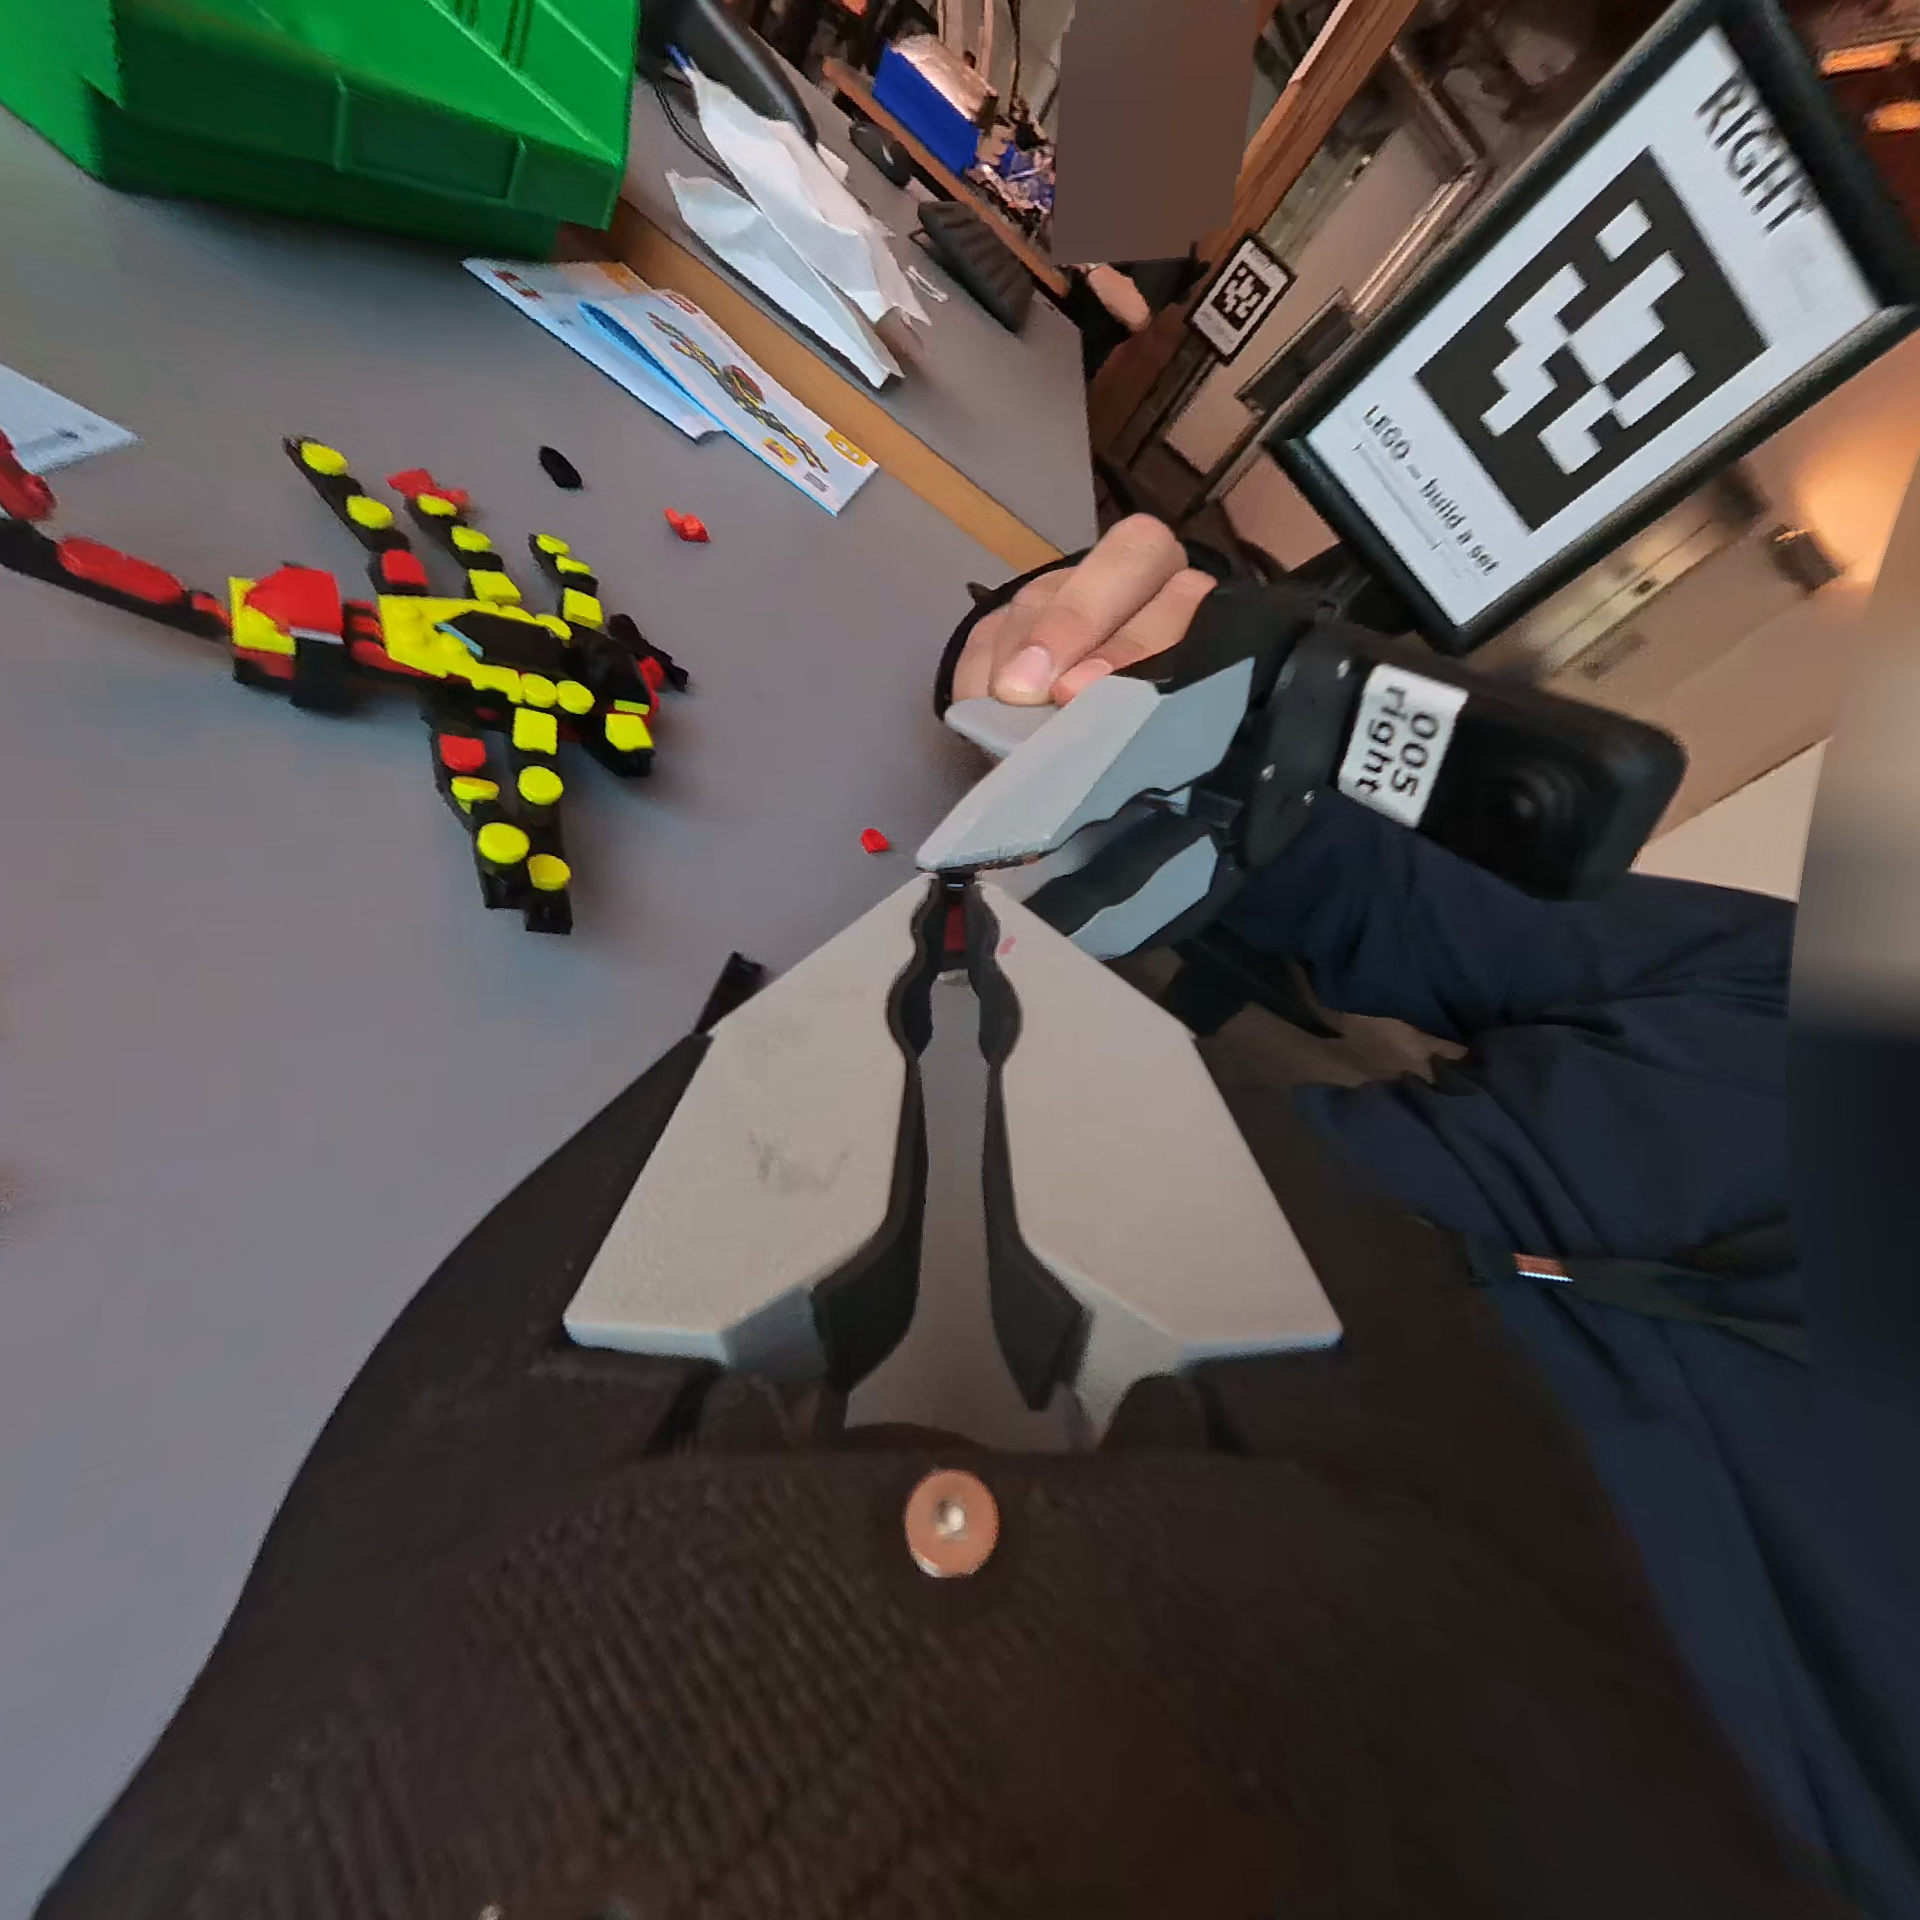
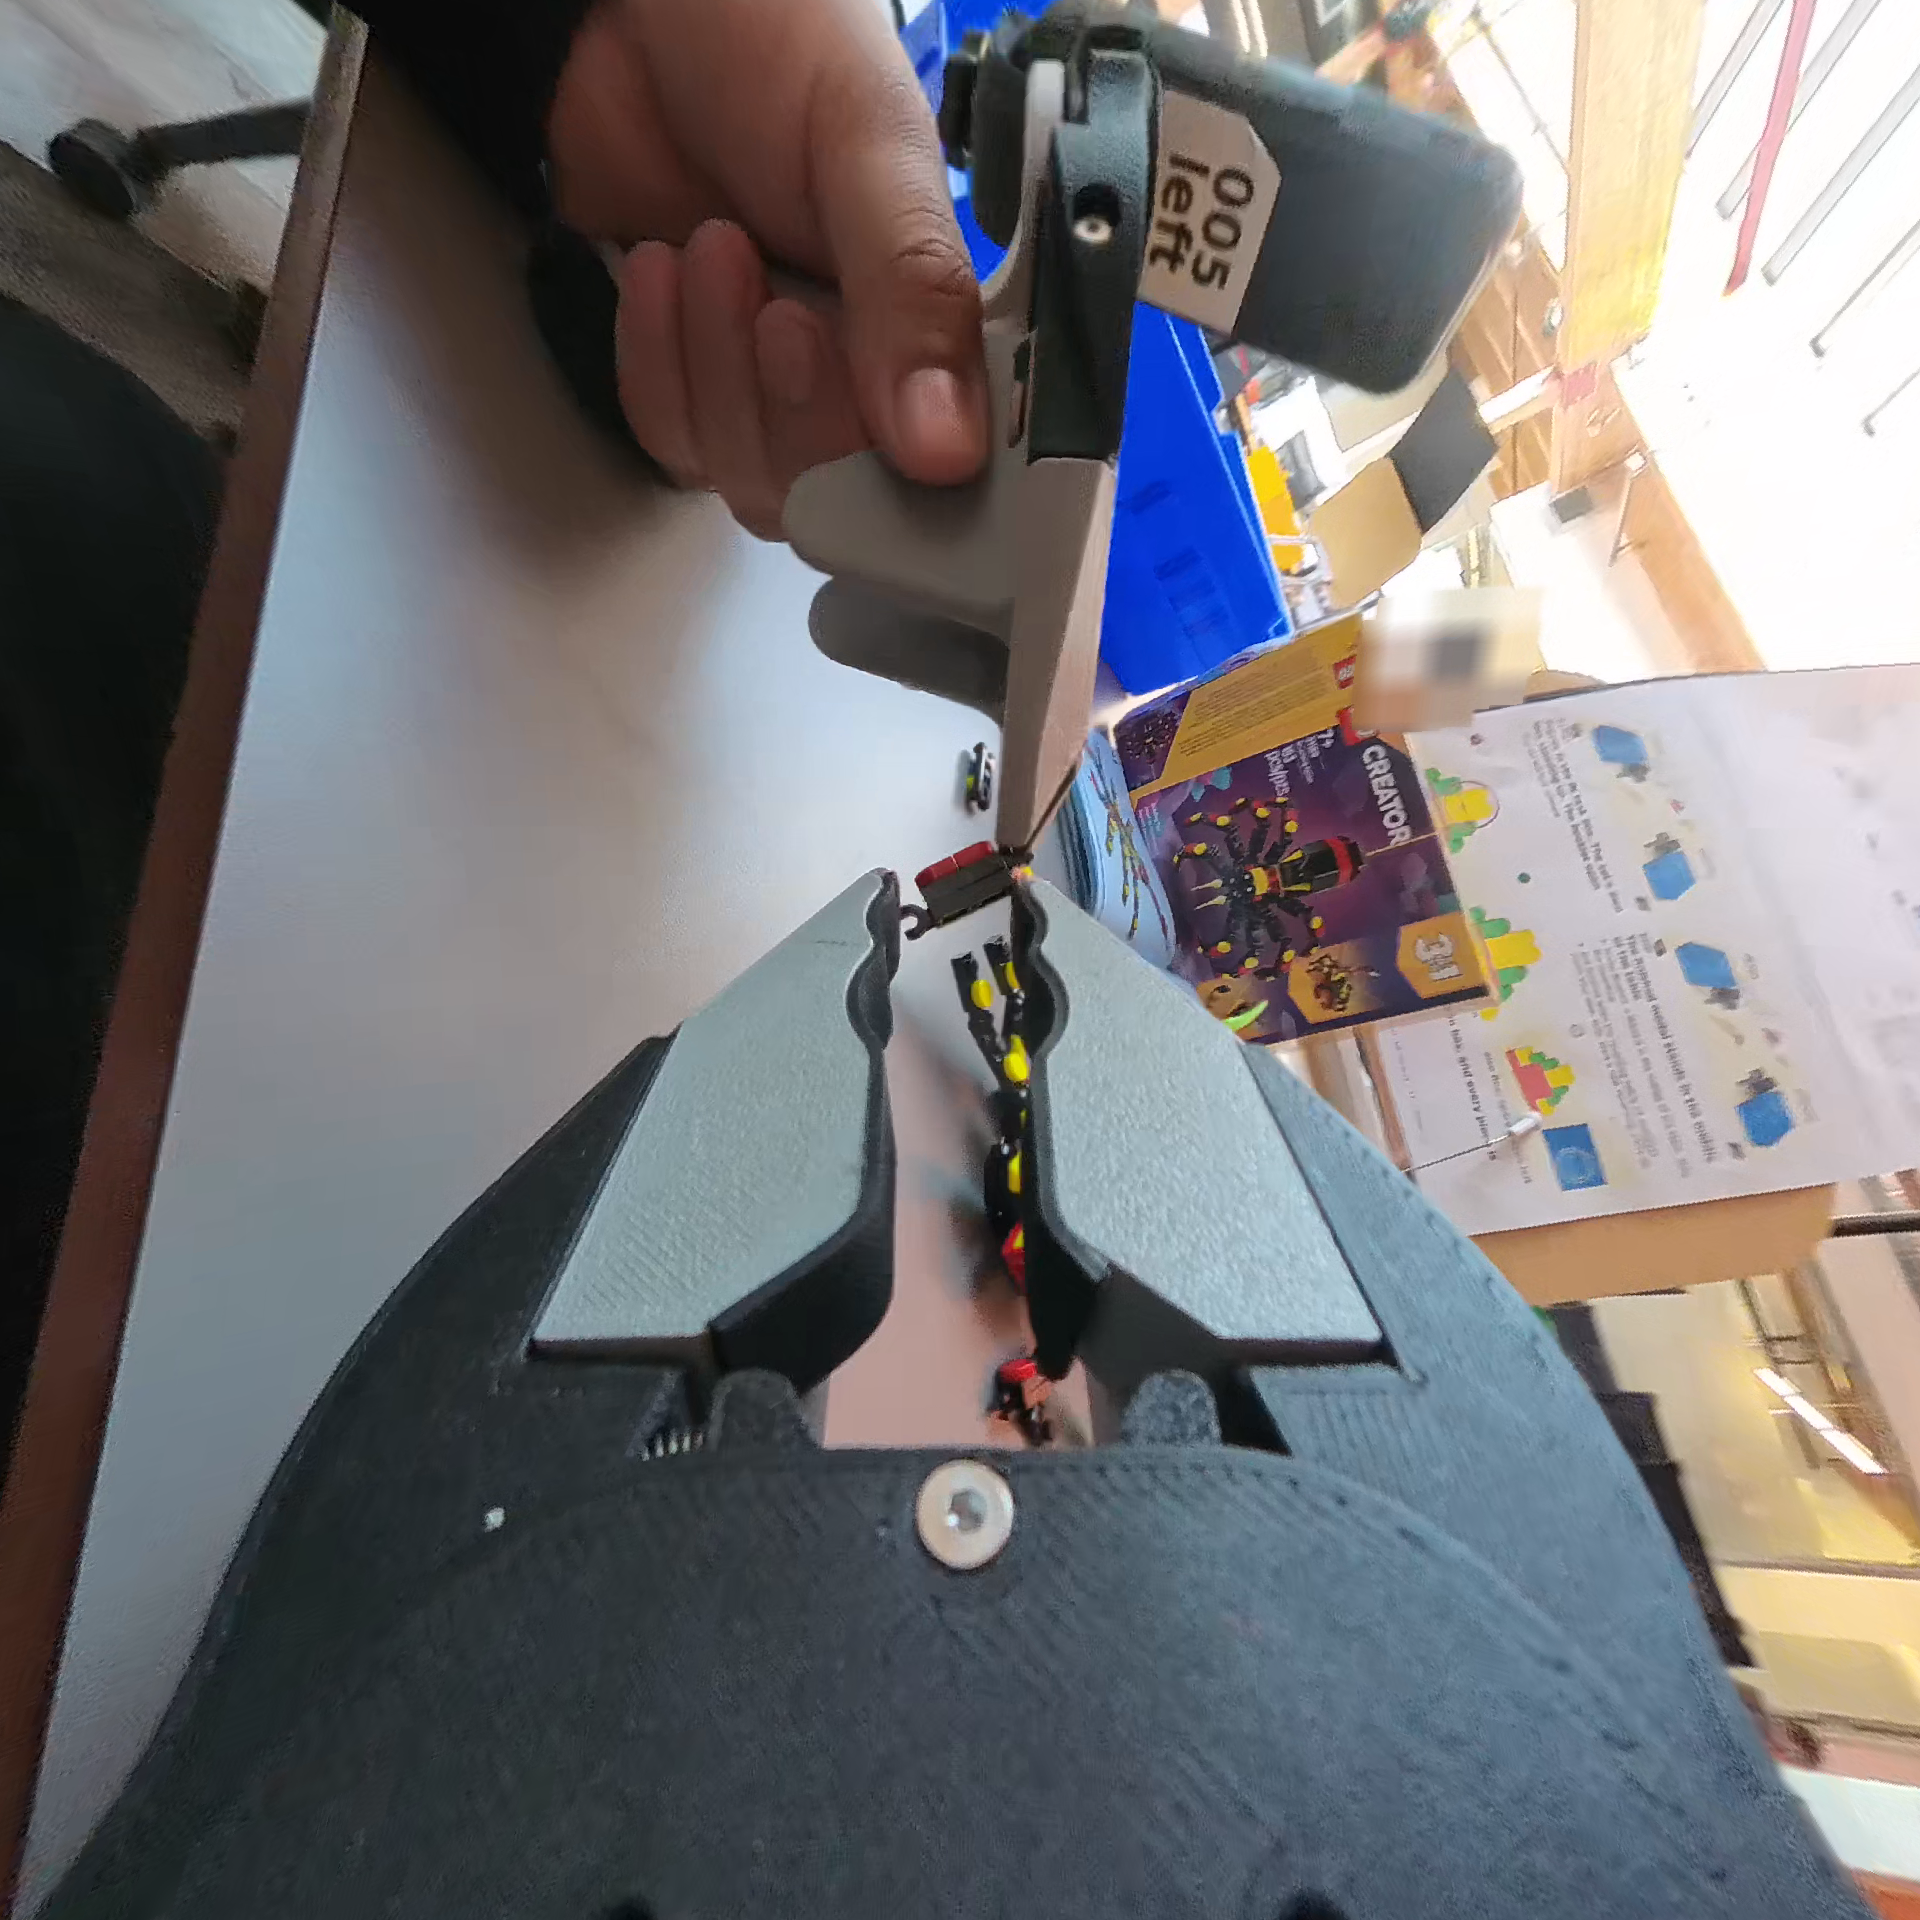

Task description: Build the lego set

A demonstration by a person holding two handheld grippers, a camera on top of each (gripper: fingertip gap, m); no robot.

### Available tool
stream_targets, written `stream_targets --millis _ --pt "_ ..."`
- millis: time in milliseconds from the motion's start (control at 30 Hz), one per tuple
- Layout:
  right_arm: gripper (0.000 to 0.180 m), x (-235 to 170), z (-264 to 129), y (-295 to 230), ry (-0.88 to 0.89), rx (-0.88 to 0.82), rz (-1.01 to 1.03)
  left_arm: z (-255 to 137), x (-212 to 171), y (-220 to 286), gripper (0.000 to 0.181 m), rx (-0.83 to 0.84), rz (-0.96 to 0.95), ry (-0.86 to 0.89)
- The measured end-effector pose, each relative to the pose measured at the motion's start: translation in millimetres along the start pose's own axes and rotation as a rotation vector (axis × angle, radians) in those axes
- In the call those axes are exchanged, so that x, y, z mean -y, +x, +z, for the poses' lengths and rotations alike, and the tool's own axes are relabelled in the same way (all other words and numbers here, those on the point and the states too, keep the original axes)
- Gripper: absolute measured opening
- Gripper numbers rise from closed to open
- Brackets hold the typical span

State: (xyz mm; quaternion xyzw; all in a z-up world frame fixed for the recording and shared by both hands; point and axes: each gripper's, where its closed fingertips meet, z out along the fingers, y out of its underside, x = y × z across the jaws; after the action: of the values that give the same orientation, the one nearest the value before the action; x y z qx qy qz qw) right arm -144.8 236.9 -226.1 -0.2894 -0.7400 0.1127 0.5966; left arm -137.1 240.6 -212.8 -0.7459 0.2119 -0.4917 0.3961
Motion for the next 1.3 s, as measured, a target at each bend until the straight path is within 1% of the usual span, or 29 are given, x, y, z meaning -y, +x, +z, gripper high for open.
stream_targets --millis 67,233,433,467,533,633,733,833,900,1000,1100,1200,1300 --pt "0.017 2 0 0 0.001 -0.020 -0.026 -1 1 3 0.000 -0.029 -0.012 0.009" --pt "0.018 5 -2 0 0.012 -0.014 -0.016 -1 0 5 0.000 -0.011 0.030 0.008" --pt "0.018 2 1 6 -0.026 -0.047 -0.002 -3 5 2 0.000 0.115 0.154 0.044" --pt "0.014 1 1 8 -0.031 -0.052 0.009 -3 6 1 0.000 0.127 0.161 0.050" --pt "0.014 -1 2 10 -0.038 -0.044 0.056 -2 8 0 0.000 0.155 0.175 0.064" --pt "0.015 -1 1 11 -0.028 -0.032 0.079 -2 8 -1 0.000 0.155 0.173 0.067" --pt "0.014 -4 4 12 -0.061 -0.061 0.055 -2 10 -4 0.000 0.180 0.172 0.072" --pt "0.015 -6 6 14 -0.071 -0.058 0.106 -4 12 -6 0.000 0.208 0.185 0.087" --pt "0.012 -13 5 19 -0.102 -0.072 0.134 -5 14 -7 0.000 0.229 0.200 0.102" --pt "0.007 -11 1 23 -0.061 -0.046 0.218 -5 16 -3 0.000 0.222 0.223 0.121" --pt "0.004 -7 -1 20 -0.006 -0.031 0.199 -6 17 -1 0.000 0.190 0.206 0.131" --pt "0.011 -1 -1 10 0.057 0.070 0.292 -8 19 1 0.000 0.176 0.208 0.148" --pt "0.015 4 -6 15 0.126 0.117 0.408 -10 20 5 0.000 0.140 0.202 0.163"
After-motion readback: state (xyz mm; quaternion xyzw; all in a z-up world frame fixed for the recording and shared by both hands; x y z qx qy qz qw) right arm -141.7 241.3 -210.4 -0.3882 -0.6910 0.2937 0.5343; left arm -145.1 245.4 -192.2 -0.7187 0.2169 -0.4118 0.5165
